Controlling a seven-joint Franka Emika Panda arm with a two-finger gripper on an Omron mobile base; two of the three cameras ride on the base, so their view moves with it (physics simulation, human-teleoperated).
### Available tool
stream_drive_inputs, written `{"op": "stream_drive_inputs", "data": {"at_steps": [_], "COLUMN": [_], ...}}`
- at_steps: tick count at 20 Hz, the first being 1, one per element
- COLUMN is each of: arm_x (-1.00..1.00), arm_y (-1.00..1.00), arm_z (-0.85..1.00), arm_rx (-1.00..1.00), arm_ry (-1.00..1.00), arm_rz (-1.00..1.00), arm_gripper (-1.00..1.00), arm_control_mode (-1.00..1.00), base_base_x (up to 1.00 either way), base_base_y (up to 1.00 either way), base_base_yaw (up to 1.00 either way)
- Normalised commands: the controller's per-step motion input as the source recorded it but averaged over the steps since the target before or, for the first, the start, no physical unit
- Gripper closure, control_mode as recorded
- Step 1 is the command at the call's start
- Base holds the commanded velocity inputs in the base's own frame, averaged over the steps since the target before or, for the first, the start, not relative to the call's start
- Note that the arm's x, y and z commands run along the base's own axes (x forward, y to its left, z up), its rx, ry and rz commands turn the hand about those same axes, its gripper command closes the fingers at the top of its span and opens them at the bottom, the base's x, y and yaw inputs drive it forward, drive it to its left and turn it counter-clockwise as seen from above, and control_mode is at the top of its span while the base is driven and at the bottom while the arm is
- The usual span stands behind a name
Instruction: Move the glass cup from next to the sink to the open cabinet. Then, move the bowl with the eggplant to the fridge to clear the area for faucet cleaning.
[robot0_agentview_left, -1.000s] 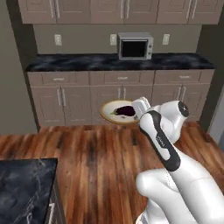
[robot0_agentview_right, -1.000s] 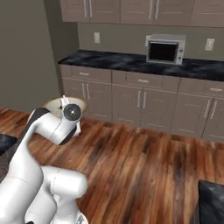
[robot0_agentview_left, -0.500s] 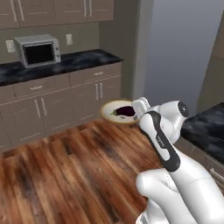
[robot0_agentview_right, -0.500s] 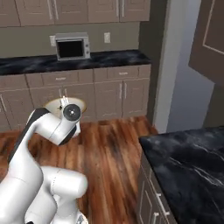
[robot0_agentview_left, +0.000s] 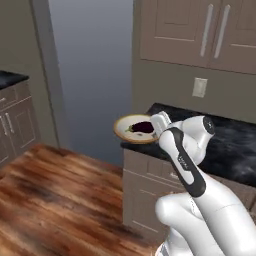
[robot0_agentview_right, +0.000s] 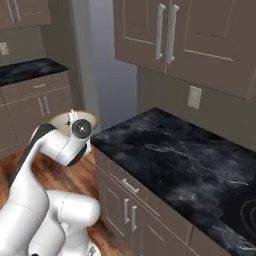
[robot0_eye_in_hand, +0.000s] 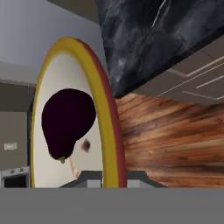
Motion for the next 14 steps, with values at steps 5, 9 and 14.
{"op": "stream_drive_inputs", "data": {"at_steps": [5, 9, 14], "arm_x": [0.00, 0.00, 0.00], "arm_y": [0.00, 0.00, 0.00], "arm_z": [0.00, 0.00, 0.00], "arm_rx": [0.00, 0.00, 0.00], "arm_ry": [0.00, 0.00, 0.00], "arm_rz": [0.00, 0.00, 0.00], "arm_gripper": [1.00, 1.00, 1.00], "arm_control_mode": [1.00, 1.00, 1.00], "base_base_x": [-0.23, -0.21, -0.21], "base_base_y": [-0.27, -0.29, -0.31], "base_base_yaw": [-0.86, -0.86, -0.86]}}
